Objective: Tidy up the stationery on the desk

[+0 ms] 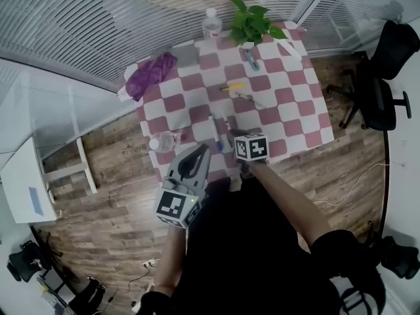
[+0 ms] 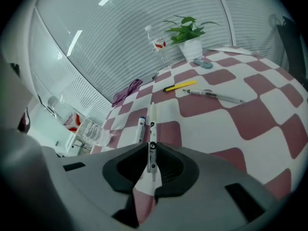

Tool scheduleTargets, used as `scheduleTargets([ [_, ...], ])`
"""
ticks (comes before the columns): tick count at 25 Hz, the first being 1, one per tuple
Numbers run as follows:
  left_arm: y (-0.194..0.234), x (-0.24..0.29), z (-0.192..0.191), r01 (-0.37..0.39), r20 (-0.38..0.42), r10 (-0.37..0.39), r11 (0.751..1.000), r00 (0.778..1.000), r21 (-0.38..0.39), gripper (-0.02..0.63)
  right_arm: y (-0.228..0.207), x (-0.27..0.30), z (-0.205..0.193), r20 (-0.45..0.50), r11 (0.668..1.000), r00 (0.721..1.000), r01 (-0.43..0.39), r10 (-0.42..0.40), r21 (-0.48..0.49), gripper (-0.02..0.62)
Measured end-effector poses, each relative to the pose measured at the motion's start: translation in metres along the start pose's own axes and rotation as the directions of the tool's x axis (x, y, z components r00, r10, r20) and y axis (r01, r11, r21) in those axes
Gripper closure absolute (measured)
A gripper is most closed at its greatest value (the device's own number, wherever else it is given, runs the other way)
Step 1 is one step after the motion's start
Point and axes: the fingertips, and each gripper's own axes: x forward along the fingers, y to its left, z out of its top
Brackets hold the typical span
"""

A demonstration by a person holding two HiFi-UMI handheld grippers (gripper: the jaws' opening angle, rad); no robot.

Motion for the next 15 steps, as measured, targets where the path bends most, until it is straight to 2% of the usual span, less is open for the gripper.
scheduleTargets([
  [7, -0.004, -0.004, -0.01, 0.074, -0.032, -0.074, 0.997, 0.997, 0.014, 0.563, 0.008, 0.009, -0.011, -0.007, 0.998, 0.999, 0.046, -0.045, 0.041, 0.525],
  [15, -0.005, -0.01, -0.014, 0.106, -0.042, -0.105, 0.994, 0.994, 0.024, 0.563, 0.01, 0.017, -0.017, -0.023, 0.996, 0.997, 0.072, -0.071, 0.059, 0.523],
])
